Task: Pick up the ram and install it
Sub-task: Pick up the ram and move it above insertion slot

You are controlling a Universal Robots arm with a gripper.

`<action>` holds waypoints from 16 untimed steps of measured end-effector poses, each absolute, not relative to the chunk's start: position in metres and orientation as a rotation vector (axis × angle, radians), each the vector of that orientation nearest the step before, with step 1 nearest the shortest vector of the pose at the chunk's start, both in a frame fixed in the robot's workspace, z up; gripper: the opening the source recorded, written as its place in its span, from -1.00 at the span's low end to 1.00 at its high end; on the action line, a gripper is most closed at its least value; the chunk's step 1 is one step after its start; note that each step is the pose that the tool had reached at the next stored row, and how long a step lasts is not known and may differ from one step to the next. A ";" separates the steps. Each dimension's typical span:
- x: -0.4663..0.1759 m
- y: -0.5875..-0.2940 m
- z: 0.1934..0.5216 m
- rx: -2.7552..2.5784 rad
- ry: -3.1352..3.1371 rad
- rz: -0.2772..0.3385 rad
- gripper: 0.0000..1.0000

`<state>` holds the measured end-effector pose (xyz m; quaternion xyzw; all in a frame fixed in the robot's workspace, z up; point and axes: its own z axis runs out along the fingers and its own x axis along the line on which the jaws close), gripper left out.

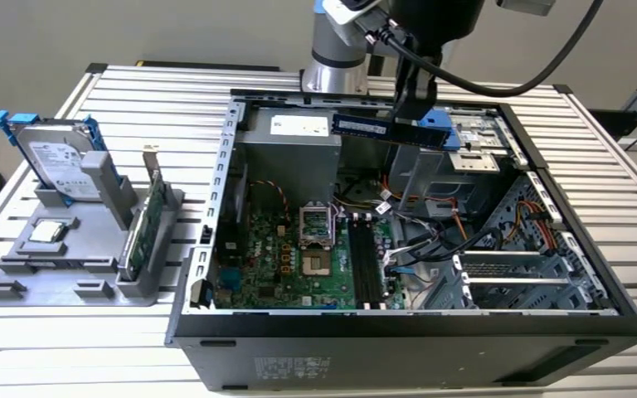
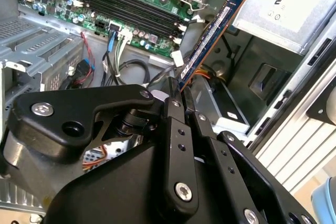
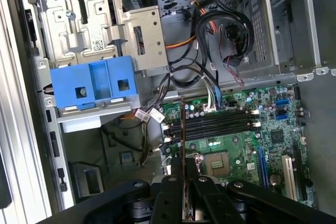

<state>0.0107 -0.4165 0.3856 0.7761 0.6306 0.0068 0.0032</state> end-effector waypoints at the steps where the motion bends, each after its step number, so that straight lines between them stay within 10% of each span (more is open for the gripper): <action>1: 0.011 -0.416 0.386 2.436 1.974 0.021 -1.00; 16: 0.011 -0.416 0.385 2.471 1.928 0.021 -1.00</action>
